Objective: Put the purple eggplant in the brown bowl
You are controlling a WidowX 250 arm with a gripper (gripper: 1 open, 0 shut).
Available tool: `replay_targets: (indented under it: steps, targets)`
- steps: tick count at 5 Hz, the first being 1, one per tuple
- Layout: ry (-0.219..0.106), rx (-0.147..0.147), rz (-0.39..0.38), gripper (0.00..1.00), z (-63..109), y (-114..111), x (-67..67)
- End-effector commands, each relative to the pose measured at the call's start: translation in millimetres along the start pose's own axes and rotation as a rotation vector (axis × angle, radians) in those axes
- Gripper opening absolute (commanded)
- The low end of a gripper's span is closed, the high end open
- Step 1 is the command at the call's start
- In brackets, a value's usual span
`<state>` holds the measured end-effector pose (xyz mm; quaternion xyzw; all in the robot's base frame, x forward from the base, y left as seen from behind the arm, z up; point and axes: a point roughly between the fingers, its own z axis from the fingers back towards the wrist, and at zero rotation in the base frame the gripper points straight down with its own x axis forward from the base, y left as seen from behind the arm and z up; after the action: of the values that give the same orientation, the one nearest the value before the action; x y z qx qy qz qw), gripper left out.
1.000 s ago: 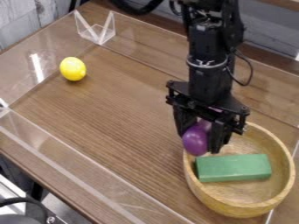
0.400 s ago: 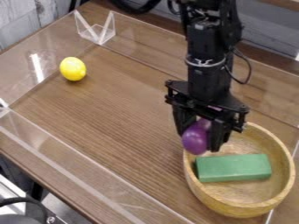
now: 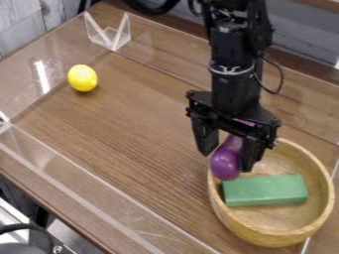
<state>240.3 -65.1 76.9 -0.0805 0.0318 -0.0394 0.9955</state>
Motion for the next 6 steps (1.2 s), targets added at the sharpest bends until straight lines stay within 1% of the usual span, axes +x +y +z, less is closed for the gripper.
replay_targets:
  steps: [1,2,3,4,5,6]
  targets:
    - [-0.067,-0.010,0.009,1.00,24.4,4,5.7]
    - [-0.099,-0.012,0.021,1.00,40.1,12,10.6]
    - [-0.133,-0.008,0.039,1.00,60.3,26,18.1]
    - [-0.131,-0.014,0.003,1.00,47.5,2,4.9]
    - [-0.125,-0.025,-0.043,1.00,39.8,-23,-6.1]
    - [-0.128,-0.031,-0.060,1.00,28.1,-44,-11.6]
